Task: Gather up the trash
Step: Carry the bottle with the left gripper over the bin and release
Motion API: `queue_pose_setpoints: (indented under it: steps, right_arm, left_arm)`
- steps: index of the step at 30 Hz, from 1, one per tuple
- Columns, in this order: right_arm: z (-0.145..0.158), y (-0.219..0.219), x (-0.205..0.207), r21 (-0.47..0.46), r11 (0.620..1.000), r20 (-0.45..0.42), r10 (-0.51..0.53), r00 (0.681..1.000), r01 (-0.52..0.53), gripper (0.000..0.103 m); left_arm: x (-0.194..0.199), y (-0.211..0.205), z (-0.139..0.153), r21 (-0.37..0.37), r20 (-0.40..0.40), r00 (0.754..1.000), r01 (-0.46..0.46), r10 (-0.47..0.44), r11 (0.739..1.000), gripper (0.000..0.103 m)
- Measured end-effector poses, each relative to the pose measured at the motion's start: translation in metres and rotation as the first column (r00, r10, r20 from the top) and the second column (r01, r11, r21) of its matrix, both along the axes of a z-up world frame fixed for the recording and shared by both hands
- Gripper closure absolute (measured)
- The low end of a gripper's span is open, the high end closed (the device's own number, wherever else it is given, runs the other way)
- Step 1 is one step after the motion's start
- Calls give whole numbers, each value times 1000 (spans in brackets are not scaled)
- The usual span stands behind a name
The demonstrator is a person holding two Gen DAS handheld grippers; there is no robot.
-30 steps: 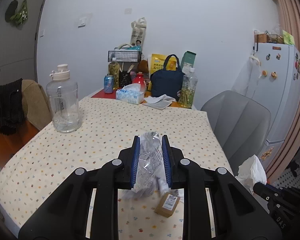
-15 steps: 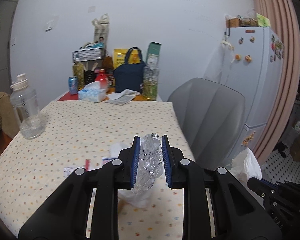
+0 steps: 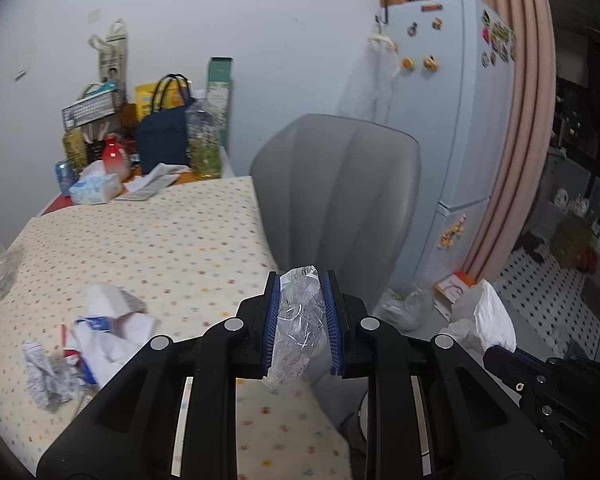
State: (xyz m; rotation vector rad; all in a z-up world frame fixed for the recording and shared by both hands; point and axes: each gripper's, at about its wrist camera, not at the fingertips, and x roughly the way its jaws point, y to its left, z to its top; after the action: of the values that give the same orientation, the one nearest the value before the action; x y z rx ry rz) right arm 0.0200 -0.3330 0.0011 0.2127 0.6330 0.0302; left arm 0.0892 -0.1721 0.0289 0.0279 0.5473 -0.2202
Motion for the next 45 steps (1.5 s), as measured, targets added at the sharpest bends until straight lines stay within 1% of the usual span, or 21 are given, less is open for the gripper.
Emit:
queue_pose_setpoints:
  steps: [7,12,20,22,24,25,27,28,29,33,39,41,45]
  right_arm:
    - [-23,-45,7,33,995,-45,-89,995,90,100]
    - [-50,-73,19,66,988,-100,-131,986,138,100]
    - [-92,-96,41,105,981,-182,-141,973,162,100]
    - [-104,-99,47,115,980,-211,-136,968,163,97]
    - [-114,-103,52,136,976,-239,-133,962,169,96]
    - [-121,-106,55,148,974,-260,-131,957,174,95]
    - [-130,-109,57,161,969,-279,-138,950,188,84]
    - [-133,-111,57,168,966,-282,-144,949,197,71]
    - [-134,-112,56,166,965,-282,-153,947,205,65]
    - [-139,-124,52,163,958,-287,-182,941,235,65]
    - [-141,-155,35,161,934,-292,-263,919,318,65]
    - [-139,-164,28,154,926,-289,-291,912,344,62]
    - [-138,-183,14,144,907,-286,-344,894,396,60]
  left_arm:
    - [20,-56,-25,30,-70,993,93,-90,995,81]
    - [33,-84,-44,47,-120,985,131,-125,990,81]
    - [51,-113,-71,79,-190,971,163,-146,983,81]
    - [56,-116,-77,83,-205,968,163,-144,983,81]
    - [59,-119,-81,88,-216,966,164,-142,982,81]
    - [60,-121,-83,92,-220,965,166,-142,982,81]
    - [61,-126,-86,98,-226,963,170,-144,981,81]
    - [62,-128,-87,100,-230,962,172,-146,980,81]
    - [63,-129,-88,102,-232,961,175,-147,979,81]
    - [64,-140,-93,108,-246,956,191,-160,976,81]
    - [60,-164,-98,109,-264,942,241,-206,964,81]
    - [58,-176,-99,108,-271,935,266,-229,958,81]
    - [50,-198,-103,100,-288,917,314,-275,944,81]
